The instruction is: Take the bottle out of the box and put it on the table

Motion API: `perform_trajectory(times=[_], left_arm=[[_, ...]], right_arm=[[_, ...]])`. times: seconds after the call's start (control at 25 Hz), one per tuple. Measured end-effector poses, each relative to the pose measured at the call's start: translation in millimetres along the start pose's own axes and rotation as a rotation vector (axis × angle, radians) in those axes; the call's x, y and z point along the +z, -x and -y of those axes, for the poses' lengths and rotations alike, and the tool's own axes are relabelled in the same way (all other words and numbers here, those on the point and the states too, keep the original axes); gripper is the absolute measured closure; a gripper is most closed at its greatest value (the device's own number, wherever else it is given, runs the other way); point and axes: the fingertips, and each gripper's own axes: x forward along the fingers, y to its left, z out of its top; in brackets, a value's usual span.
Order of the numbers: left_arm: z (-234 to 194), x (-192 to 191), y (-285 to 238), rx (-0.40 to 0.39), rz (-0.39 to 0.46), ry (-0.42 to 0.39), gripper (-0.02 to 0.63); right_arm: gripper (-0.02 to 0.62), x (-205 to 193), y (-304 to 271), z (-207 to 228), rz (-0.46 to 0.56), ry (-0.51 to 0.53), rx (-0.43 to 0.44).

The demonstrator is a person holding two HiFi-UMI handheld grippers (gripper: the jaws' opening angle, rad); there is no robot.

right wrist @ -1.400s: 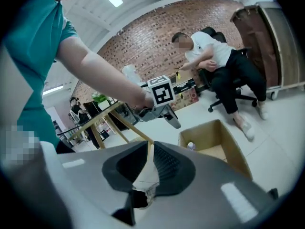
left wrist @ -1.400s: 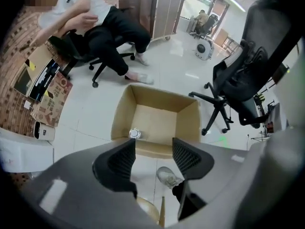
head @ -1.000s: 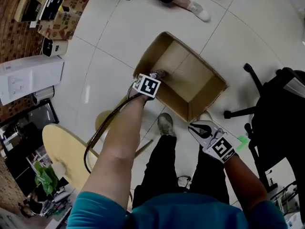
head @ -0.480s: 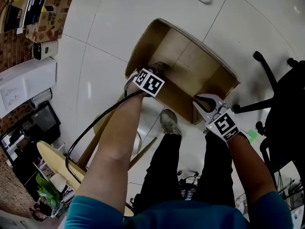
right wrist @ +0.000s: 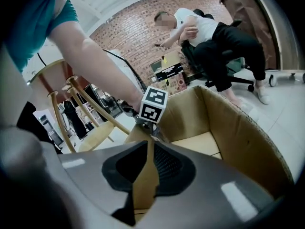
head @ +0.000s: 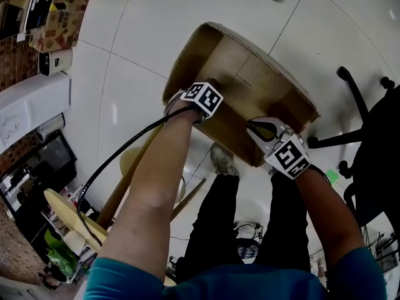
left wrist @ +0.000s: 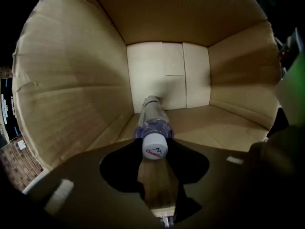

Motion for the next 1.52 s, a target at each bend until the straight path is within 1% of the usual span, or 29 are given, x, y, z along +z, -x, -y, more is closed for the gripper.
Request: perform_trajectory(times=[0.08,0.16,0.36,0.48,0.64,0.76,0.88,0.92,1.0,1.12,1.24,1.32,1.4,1.52], left_arm=[[0.1,4.8,4.0,-0.012,-0.012,-0.005,0.449],[1.5,10.5,8.7,-0.004,-0.002,-0.023,0.451],[6.5,14.9,13.1,0.063,0.048,-0.089,0.453],[8.4,19.7,23.7,0.068,0.084,-0.082,0.453],[-2.3,33.8,42.8,0.079,0.116,-0.082,0.453],[-5.3,43.9,68.6,0.101,0.129,-0.083,0.453],[-2.3,50.3,113.3,0.121,0.143,-0.083,0.453],[-1.0,50.2,133.8,0.122,0.149,-0.085,0.453],[2.5,39.9,188.5,0.106,0.168,-0.084,0.453],[11.9,8.2,286.2,0.061,0.21,-0.065,0.453],[20.6,-16.0,384.7,0.038,0.271,-0.049,0.453],[29.2,-34.3,441.3,0.024,0.304,-0.046,0.453],[37.7,-51.8,484.4,0.017,0.33,-0.042,0.453],[54.0,-74.3,534.3,0.018,0.355,-0.024,0.453]], right_arm=[[0.551,-7.5,-1.0,-1.1,-0.014,-0.003,0.004],[0.551,-12.8,-0.2,-2.4,-0.025,-0.008,0.004],[0.551,-5.5,7.7,-11.3,-0.019,0.007,0.006],[0.551,-0.6,13.9,-12.2,-0.022,0.008,0.003],[0.551,4.7,12.7,-4.6,-0.021,0.008,0.001],[0.551,14.9,24.1,-1.5,-0.01,0.021,0.009],[0.549,39.2,48.4,-0.4,-0.004,0.027,0.017],[0.551,53.4,58.2,-1.5,-0.006,0.029,0.02],[0.551,98.6,82.3,-12.4,-0.025,0.03,0.023],[0.549,185.0,125.1,-41.7,-0.069,0.035,0.021],[0.549,272.1,168.1,-62.0,-0.092,0.059,0.011],[0.549,322.8,193.0,-79.1,-0.102,0.079,0.014],[0.549,358.8,210.7,-95.3,-0.106,0.098,0.023],[0.551,393.2,234.1,-114.8,-0.099,0.116,0.044]])
